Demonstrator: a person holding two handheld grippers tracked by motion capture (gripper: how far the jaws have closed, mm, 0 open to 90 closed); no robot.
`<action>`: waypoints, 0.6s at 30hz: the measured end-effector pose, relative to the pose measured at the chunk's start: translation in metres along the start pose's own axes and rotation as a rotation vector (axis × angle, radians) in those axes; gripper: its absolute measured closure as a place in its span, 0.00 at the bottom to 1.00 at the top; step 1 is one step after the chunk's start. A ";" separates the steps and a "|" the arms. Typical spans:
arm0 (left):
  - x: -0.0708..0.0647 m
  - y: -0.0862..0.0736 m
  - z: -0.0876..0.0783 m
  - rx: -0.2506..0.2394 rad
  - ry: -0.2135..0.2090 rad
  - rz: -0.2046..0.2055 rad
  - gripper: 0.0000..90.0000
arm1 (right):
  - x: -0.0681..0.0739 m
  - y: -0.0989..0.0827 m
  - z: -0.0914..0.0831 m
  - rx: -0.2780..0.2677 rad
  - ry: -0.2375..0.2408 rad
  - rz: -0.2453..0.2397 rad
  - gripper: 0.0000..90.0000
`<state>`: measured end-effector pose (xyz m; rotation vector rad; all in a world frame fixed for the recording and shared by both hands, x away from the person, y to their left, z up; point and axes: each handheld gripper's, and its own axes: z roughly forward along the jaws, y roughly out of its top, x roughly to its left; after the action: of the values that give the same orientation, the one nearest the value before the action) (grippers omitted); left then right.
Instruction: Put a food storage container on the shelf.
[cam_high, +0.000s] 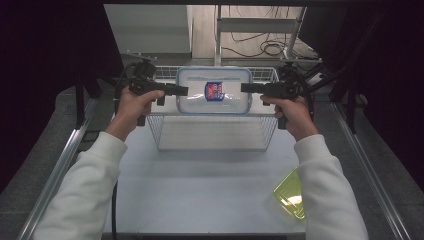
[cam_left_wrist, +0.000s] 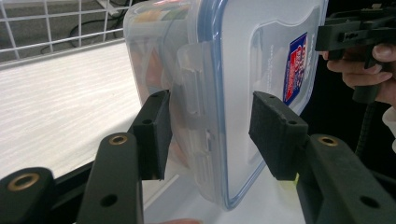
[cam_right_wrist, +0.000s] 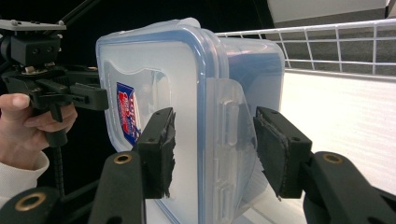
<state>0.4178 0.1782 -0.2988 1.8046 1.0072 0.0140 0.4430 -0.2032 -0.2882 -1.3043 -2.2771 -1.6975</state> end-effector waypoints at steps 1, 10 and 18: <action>0.001 0.000 0.000 0.002 0.001 -0.003 0.56 | 0.000 0.000 0.001 0.000 0.001 0.000 0.54; 0.005 0.000 -0.001 -0.002 0.013 -0.033 0.55 | -0.006 0.001 0.010 0.000 0.019 0.033 0.54; 0.012 0.006 0.004 -0.009 0.028 -0.072 0.51 | -0.010 0.007 0.017 0.000 0.004 0.058 0.54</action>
<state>0.4311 0.1825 -0.3015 1.7629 1.0902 -0.0008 0.4612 -0.1947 -0.2947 -1.3518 -2.2137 -1.6809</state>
